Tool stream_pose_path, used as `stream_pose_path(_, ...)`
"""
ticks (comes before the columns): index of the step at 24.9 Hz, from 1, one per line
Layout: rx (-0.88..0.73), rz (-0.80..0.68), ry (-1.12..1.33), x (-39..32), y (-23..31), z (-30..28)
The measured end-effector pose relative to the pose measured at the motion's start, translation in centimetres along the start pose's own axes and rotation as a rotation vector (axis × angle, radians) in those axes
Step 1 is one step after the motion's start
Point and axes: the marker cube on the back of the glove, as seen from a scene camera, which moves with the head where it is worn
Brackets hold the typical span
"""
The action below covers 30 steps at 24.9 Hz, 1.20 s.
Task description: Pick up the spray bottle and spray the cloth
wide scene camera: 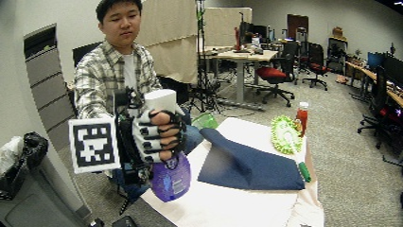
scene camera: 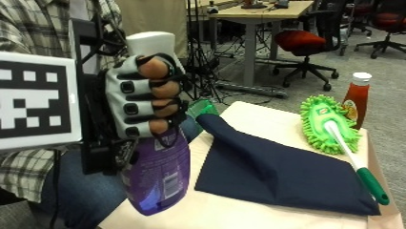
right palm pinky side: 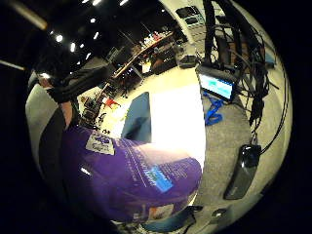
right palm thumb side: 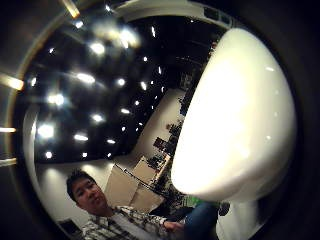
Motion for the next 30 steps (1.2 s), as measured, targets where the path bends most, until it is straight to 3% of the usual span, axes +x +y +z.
stream_pose_path(9,-0.154,-0.07,0.172,-5.1,-1.2,2.3)
stream_pose_path(30,-0.516,-0.223,0.458,-10.1,0.2,16.0)
